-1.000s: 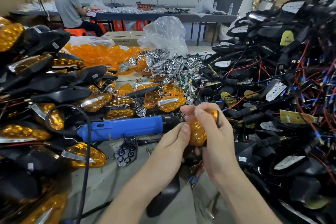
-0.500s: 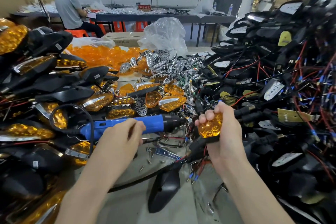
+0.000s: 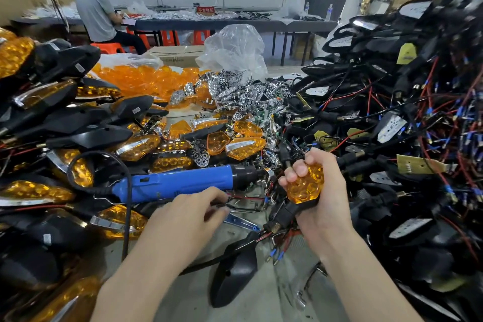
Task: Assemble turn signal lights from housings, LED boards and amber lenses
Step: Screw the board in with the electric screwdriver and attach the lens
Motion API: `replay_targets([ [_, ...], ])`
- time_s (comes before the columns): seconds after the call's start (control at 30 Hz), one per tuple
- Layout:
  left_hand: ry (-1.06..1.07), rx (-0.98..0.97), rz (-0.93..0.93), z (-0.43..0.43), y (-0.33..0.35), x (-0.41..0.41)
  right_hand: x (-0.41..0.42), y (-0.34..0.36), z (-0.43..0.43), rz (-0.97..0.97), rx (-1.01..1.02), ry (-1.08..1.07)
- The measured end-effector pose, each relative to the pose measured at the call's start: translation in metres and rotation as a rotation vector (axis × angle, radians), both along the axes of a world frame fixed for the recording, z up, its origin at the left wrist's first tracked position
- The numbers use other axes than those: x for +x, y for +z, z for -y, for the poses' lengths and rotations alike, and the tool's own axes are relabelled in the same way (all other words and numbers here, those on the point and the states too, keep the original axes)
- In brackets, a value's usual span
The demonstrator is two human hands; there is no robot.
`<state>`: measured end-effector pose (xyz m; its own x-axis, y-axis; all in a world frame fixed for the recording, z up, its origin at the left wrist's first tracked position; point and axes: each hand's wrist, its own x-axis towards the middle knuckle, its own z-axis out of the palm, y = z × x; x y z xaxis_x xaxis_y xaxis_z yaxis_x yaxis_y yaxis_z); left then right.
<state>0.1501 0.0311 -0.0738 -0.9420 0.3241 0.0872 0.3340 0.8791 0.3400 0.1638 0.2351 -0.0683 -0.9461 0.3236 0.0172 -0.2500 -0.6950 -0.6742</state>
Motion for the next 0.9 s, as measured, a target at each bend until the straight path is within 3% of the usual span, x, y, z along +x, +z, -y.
replay_targets([
  [0.17, -0.088, -0.113, -0.054, -0.01, -0.004, 0.003, -0.001, -0.003, -0.002, 0.006, -0.017, 0.016],
  [0.43, -0.108, -0.061, -0.13, -0.013, -0.009, 0.003, -0.001, -0.005, -0.002, 0.027, -0.017, 0.058],
  [0.5, -0.086, 0.074, -0.137, -0.014, -0.007, 0.002, -0.002, -0.005, -0.002, 0.026, -0.011, 0.064],
  [0.63, -0.034, 0.626, -0.051, -0.022, -0.002, 0.001, -0.005, -0.008, 0.0, 0.045, 0.02, 0.068],
  [0.7, -0.008, 0.794, -0.051, -0.029, -0.001, 0.002, -0.008, -0.01, 0.005, 0.054, 0.009, 0.064],
  [0.9, 0.017, 0.885, -0.091, -0.048, -0.006, 0.005, -0.013, -0.015, 0.015, 0.038, 0.031, 0.059],
])
